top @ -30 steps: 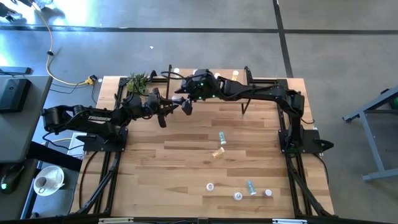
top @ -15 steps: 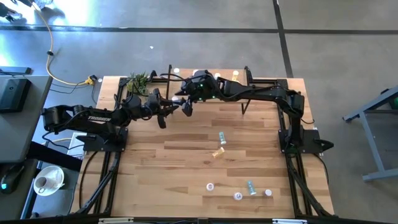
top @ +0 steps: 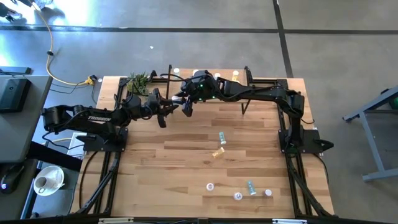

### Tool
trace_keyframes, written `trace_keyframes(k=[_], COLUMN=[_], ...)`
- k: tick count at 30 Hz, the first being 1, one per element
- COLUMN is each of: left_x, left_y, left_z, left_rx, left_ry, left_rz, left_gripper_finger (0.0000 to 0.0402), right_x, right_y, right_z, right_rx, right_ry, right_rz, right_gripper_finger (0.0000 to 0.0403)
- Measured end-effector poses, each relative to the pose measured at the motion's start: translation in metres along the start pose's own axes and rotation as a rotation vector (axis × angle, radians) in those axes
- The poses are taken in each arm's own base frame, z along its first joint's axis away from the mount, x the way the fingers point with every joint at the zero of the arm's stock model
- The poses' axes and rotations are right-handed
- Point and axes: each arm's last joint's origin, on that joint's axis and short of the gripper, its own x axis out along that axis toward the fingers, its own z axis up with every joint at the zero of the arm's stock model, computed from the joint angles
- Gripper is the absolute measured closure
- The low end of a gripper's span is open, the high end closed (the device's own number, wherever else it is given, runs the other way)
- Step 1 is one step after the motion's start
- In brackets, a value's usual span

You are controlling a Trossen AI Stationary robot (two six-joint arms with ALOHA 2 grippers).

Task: Pick and place medicine bottles onto shelf by color
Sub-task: Put the top green pill bottle on the shelf aligned with the other green pill bottle

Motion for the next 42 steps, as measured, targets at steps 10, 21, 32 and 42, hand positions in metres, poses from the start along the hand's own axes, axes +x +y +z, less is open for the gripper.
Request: trace_keyframes(k=[10,21,32,42], left_x=[0.0,0.0,-0.006,-0.017], left_y=[0.0,0.0,0.005,0.011], left_z=[0.0,-0.001,0.008,0.023], left_rx=[0.0,-0.002,-0.047,-0.038], left_ry=[0.0,0.009,-0.035,-0.09], left_rz=[0.0,-0.002,0.031,0.07], left_gripper_finger=[0.0279,0.0221,0.0173,0.0173], right_x=[0.0,0.0,-0.003,-0.009], right_y=[0.0,-0.001,-0.016,-0.041], right_z=[0.0,-0.001,0.001,0.014], right_rx=[0.0,-0.002,-0.006,-0.025], right_ry=[0.004,0.008,-0.008,-0.128], right_rz=[0.0,-0.012,-0.098,-0.162], right_gripper_finger=[0.0292,0.0292,0.0292,0.0293])
